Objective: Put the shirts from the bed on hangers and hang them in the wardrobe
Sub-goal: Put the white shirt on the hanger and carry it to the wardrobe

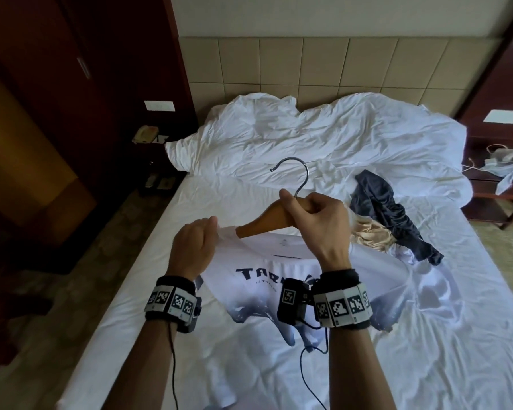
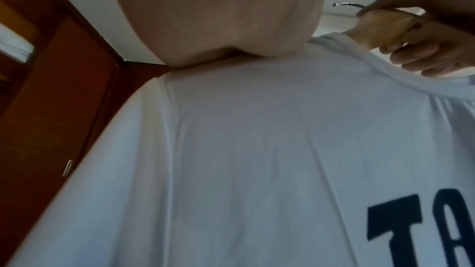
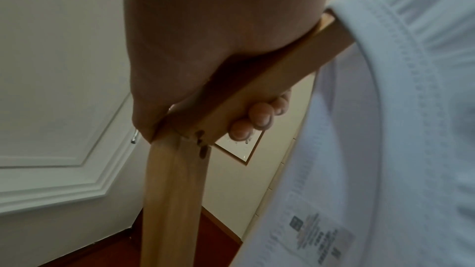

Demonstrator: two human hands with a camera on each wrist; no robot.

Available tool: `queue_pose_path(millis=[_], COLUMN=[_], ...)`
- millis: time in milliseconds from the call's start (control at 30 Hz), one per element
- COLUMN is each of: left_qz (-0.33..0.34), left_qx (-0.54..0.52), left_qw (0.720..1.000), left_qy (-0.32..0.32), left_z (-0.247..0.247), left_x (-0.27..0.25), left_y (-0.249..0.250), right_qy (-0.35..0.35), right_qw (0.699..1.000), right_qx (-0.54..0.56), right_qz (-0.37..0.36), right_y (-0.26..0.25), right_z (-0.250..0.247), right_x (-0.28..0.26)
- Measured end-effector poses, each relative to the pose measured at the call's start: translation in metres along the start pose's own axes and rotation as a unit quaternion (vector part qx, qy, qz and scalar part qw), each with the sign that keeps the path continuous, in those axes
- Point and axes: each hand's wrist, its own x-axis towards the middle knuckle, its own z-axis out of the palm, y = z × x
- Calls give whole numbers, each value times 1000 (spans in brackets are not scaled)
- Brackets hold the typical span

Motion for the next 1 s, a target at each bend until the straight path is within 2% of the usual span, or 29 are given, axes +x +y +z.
queue_pose_path(millis=[100,200,267,367,500,567,667,733,833,1000], left_qz=[-34,-37,38,143,180,163,132,111,92,82], left_qx=[-13,50,80,38,62,63,59,34,-3,-119], left_qw=[999,997,995,989,979,983,989,991,992,979], left_qy=[12,-41,-36,30,76,48,-39,-64,-83,-147], left_z=[-16,-35,-53,-81,-100,-103,-104,-107,-111,-103], left_x=[6,19,25,34,48,51,53,59,70,69], left_y=[-7,-5,4,28,64,73,72,64,46,4], right_qy=[-12,-23,-45,-98,-178,-232,-290,-280,-230,-194], right_qw=[1000,999,999,994,982,972,957,960,973,980], right_qx=[21,21,22,38,52,41,14,16,33,41], right_qz=[-9,-20,-15,-9,-38,-27,-12,0,12,30], right_y=[-10,-25,-36,-56,-89,-104,-124,-131,-138,-148], right_z=[2,3,7,12,20,24,34,46,67,93], right_x=[-2,0,5,15,25,33,40,40,37,29])
